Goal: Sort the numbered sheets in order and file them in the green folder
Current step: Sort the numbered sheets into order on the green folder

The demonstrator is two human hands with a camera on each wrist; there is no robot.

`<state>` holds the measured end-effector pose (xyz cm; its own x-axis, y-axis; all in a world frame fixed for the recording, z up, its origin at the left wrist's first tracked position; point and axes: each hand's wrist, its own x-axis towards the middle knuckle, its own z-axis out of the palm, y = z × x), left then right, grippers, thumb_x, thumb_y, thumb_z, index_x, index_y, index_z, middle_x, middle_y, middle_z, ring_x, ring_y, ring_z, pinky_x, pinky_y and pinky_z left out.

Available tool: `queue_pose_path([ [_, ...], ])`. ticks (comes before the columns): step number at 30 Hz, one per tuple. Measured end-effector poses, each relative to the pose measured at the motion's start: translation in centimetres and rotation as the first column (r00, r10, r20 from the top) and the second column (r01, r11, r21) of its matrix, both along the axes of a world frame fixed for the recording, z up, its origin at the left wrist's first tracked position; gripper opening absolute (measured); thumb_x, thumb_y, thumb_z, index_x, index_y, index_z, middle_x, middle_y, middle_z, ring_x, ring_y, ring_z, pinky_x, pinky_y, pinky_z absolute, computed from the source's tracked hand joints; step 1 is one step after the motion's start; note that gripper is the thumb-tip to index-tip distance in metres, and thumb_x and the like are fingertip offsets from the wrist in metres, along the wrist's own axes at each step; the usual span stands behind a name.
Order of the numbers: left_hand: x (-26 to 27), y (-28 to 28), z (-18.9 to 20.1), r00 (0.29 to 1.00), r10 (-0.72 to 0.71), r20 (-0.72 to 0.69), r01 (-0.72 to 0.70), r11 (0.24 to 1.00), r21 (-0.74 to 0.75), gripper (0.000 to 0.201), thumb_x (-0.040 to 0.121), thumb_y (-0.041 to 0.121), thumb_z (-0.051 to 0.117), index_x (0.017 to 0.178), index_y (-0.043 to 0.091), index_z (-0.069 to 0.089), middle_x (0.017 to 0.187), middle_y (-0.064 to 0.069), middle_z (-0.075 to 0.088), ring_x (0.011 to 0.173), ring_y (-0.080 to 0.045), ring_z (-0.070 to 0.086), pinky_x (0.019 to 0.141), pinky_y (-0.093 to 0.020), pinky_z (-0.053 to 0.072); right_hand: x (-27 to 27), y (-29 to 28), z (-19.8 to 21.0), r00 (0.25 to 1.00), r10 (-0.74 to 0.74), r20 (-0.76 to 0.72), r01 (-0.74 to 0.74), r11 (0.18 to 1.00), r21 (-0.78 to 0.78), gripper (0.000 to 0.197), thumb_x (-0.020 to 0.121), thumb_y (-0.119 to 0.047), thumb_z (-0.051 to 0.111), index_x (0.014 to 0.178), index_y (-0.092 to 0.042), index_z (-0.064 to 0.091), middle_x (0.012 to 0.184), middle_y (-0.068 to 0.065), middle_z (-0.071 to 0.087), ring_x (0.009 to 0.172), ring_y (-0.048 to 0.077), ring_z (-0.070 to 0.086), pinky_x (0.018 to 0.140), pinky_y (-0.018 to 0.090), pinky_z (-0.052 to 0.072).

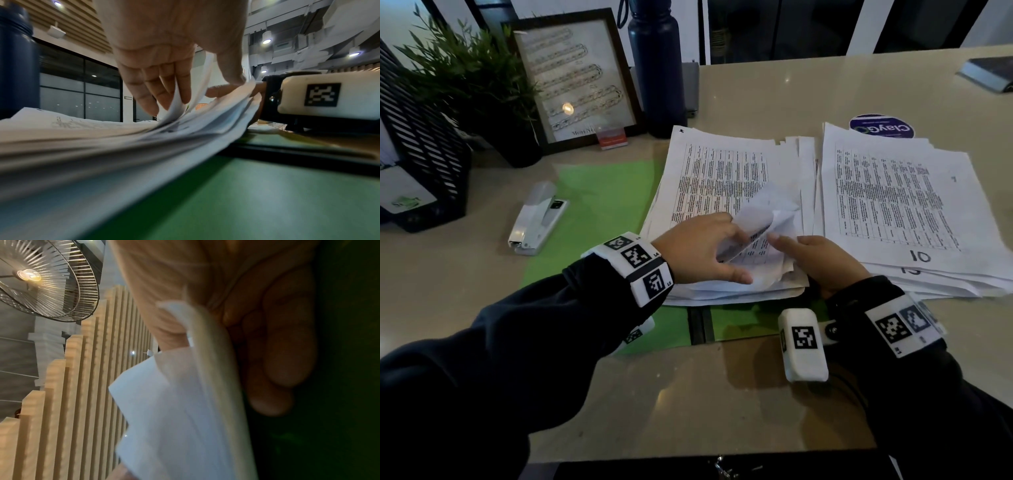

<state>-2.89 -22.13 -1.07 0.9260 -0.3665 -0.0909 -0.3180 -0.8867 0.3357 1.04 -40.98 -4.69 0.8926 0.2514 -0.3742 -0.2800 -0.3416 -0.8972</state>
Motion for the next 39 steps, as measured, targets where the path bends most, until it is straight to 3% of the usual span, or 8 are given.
queue_pose_path([
  [10,0.6,1.2,0.5,0.772,0.496,0.397,-0.332,0.848,-0.413,0.027,0.089,0.025,0.059,0.088,-0.003,0.060,0.082,-0.013,0.060,0.074,-0.022,0.050,0.062,-0.028,0.032,0.2,-0.2,-0.2,0.998,0.066,0.007,-0.065,0.992,-0.111,0.009,0.082,-0.018,0.067,0.084,-0.009,0.067,0.091,0.009,0.072,0.087,0.027,0.068,0.088,0.039,0.053],
  [15,0.2,0.8,0.4,0.912,0.308,0.272,-0.191,0.903,-0.385,0.033,0.088,0.038,0.056,0.064,0.017,0.051,0.062,0.004,0.046,0.056,-0.011,0.042,0.051,-0.017,0.030,0.1,-0.1,0.2,1.000,0.006,0.028,-0.004,0.998,-0.069,0.012,0.088,-0.019,0.059,0.082,-0.011,0.065,0.091,0.008,0.070,0.078,0.021,0.066,0.072,0.024,0.053],
  [19,-0.4,-0.1,0.0,0.996,-0.023,-0.083,0.006,0.979,-0.205,0.078,0.074,0.073,0.021,0.082,0.010,0.066,0.079,-0.009,0.062,0.070,-0.023,0.058,0.062,-0.020,0.043,0.1,0.1,0.1,0.981,-0.192,-0.034,0.194,0.978,0.076,0.038,0.091,-0.043,0.052,0.082,-0.009,0.066,0.100,0.019,0.069,0.094,0.030,0.065,0.092,0.039,0.050],
  [23,0.2,0.8,-0.2,0.990,0.086,0.110,-0.055,0.964,-0.261,0.024,0.093,0.015,0.051,0.110,0.015,0.068,0.101,0.001,0.068,0.084,-0.007,0.058,0.072,-0.003,0.037,0.1,0.1,0.1,0.959,-0.233,-0.159,0.262,0.946,0.191,0.060,0.085,-0.060,0.050,0.105,-0.006,0.068,0.093,0.014,0.073,0.088,0.028,0.070,0.085,0.040,0.053],
  [29,0.1,0.8,0.0,0.977,0.164,0.140,-0.084,0.889,-0.450,0.078,0.081,0.015,0.069,0.145,0.026,0.026,0.066,0.014,0.056,0.059,0.008,0.051,0.065,-0.002,0.037,0.1,-0.2,0.2,0.963,-0.178,-0.201,0.236,0.918,0.318,0.064,0.090,-0.061,0.037,0.109,-0.007,0.066,0.091,0.013,0.073,0.077,0.022,0.072,0.058,0.026,0.056],
  [33,-0.1,0.4,-0.1,0.989,-0.104,-0.108,0.077,0.970,-0.229,0.046,0.085,0.055,0.050,0.117,0.024,0.064,0.106,0.004,0.066,0.093,-0.006,0.059,0.083,-0.020,0.043,-0.1,-0.1,0.4,0.951,-0.133,-0.279,0.246,0.872,0.424,0.060,0.093,-0.054,0.037,0.129,-0.009,0.054,0.122,0.014,0.064,0.108,0.028,0.063,0.092,0.037,0.049],
  [36,0.0,0.8,-0.4,0.994,-0.070,-0.084,0.062,0.993,-0.100,0.022,0.092,0.028,0.053,0.102,0.020,0.071,0.141,0.002,0.045,0.122,-0.013,0.043,0.094,-0.022,0.025,0.0,-0.1,0.2,0.949,-0.159,-0.274,0.236,0.931,0.277,0.038,0.094,-0.023,0.047,0.120,0.003,0.058,0.103,0.017,0.067,0.082,0.027,0.065,0.066,0.029,0.054],
  [39,0.2,1.1,-0.5,0.998,0.065,0.022,-0.061,0.987,-0.146,0.029,0.089,0.010,0.052,0.116,0.016,0.058,0.138,0.001,0.046,0.126,-0.013,0.041,0.087,-0.013,0.024,0.1,-0.3,0.1,0.953,-0.205,-0.223,0.252,0.945,0.210,0.033,0.094,-0.015,0.048,0.115,0.006,0.058,0.106,0.021,0.065,0.091,0.033,0.063,0.082,0.039,0.051],
])
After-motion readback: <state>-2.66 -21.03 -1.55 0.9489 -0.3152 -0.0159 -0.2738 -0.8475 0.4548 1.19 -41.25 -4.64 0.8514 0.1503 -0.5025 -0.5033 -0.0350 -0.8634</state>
